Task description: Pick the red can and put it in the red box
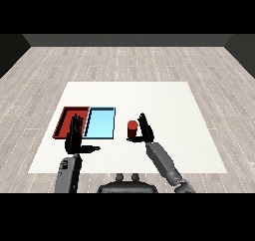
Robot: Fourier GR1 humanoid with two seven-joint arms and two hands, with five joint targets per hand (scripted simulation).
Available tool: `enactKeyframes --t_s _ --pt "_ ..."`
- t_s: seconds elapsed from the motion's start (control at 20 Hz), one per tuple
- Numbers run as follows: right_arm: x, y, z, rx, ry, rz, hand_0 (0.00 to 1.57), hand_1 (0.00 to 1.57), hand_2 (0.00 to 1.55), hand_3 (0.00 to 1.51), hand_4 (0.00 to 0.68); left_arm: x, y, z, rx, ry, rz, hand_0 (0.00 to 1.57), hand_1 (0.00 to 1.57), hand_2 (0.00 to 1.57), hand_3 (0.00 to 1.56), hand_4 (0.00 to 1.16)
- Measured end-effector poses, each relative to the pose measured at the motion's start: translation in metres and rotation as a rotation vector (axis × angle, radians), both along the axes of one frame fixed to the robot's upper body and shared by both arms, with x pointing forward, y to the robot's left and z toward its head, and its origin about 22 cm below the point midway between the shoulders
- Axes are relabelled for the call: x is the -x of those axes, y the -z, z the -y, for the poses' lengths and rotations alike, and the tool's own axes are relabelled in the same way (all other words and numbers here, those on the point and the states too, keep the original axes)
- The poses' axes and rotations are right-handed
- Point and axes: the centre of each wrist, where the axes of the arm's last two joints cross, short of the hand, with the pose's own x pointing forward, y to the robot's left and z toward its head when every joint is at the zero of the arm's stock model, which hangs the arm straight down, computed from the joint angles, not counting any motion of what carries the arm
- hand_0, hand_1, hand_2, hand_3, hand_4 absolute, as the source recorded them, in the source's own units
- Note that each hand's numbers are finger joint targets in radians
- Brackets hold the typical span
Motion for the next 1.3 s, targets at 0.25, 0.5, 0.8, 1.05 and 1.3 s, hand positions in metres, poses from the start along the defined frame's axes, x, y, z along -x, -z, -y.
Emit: enactKeyframes --t_s 0.25,0.5,0.8,1.05,1.3 --pt "-0.005 0.002 -0.002 0.008 0.015 -0.023 0.0 0.0 0.0 0.0 0.0 -0.004 -0.002 0.003 0.0 -0.001 -0.004 0.0 0.0 0.0 0.0 0.0" --pt "-0.009 0.004 -0.001 0.014 0.019 -0.034 0.0 0.0 0.0 0.0 0.0 -0.006 0.0 -0.003 -0.004 0.003 -0.003 0.0 0.0 0.0 0.0 0.0" --pt "-0.015 0.006 -0.009 0.017 0.009 -0.036 0.0 0.0 0.0 0.0 0.0 -0.006 -0.005 -0.003 -0.004 -0.006 -0.006 0.0 0.0 0.0 0.0 0.0" --pt "-0.011 0.004 -0.015 0.015 0.002 -0.037 0.0 0.0 0.0 0.0 0.0 -0.009 -0.005 -0.003 0.0 -0.001 -0.001 0.0 0.0 0.0 0.0 0.0" --pt "-0.016 0.001 -0.021 0.014 -0.003 -0.051 0.0 0.0 0.0 0.0 0.0 -0.005 -0.003 0.003 0.006 -0.001 0.003 0.0 0.0 0.0 0.0 0.0"
